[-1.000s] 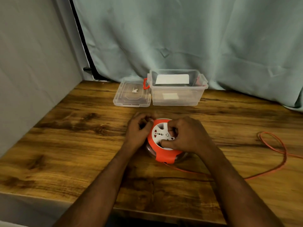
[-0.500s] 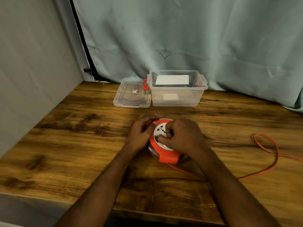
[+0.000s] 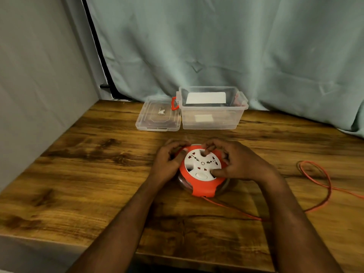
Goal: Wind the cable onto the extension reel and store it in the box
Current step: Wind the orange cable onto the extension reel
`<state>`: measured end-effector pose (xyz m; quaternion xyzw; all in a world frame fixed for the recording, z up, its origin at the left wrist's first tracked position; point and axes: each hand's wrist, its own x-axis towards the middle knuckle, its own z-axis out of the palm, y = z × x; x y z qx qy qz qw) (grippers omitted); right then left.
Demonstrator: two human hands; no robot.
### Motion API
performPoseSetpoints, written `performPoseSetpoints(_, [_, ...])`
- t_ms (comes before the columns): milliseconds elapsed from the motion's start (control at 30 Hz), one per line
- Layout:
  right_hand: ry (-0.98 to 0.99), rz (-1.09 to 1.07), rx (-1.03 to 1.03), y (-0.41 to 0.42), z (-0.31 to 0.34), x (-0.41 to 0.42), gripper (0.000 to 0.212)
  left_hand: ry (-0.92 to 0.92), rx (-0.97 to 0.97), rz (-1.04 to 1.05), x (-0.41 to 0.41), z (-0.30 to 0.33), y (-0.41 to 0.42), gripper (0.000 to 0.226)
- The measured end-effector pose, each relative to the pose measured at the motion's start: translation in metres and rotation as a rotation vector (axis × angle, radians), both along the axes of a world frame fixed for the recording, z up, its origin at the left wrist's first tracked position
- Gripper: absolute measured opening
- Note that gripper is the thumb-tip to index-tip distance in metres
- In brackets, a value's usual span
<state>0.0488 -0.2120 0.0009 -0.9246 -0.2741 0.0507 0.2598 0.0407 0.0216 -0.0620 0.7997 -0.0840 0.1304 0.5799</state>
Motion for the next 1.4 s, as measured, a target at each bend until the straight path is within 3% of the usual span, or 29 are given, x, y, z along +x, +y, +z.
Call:
performPoseSetpoints(100, [-0.013, -0.004, -0.014, 0.000, -0.001, 0.001, 0.072, -0.001, 0.012, 0.009, 0.000, 0.000, 0.000, 0.022])
performPoseSetpoints(300, [-0.008, -0.021, 0.013, 0.000, -0.002, 0.000, 0.059, 0.006, 0.004, 0.013, 0.001, -0.001, 0.001, 0.020])
performPoseSetpoints(633, [-0.347, -0.019, -0.146, 0.035, -0.004, -0.016, 0.043, -0.023, -0.060, 0.026, 0.000, -0.001, 0.000, 0.019])
performPoseSetpoints(833, [-0.349, -0.078, -0.142, 0.042, -0.015, -0.011, 0.057, -0.035, -0.042, 0.010, 0.002, -0.005, 0.001, 0.021])
performPoseSetpoints(900, [-0.372, -0.081, -0.128, 0.042, -0.017, -0.011, 0.052, -0.029, -0.056, 0.010, 0.003, -0.004, 0.000, 0.021])
performPoseSetpoints(1000, [-0.422, -0.041, -0.003, 0.035, -0.010, -0.013, 0.023, -0.031, -0.061, 0.012, 0.004, -0.005, 0.002, 0.020])
performPoseSetpoints(1033, [-0.409, -0.028, 0.037, 0.031, -0.007, -0.013, 0.020, -0.032, -0.067, 0.006, 0.006, -0.006, 0.003, 0.020])
performPoseSetpoints(1167, [-0.156, 0.068, 0.029, 0.018, 0.002, -0.007, 0.039, 0.041, -0.100, -0.009, 0.013, -0.006, 0.005, 0.020])
performPoseSetpoints(1333, [-0.099, 0.125, -0.211, 0.021, 0.026, 0.009, 0.048, 0.097, -0.138, -0.023, 0.021, 0.000, 0.003, 0.020])
performPoseSetpoints(1400, [-0.115, 0.128, -0.303, 0.026, 0.032, 0.017, 0.051, 0.152, -0.239, -0.002, 0.026, 0.006, -0.003, 0.018])
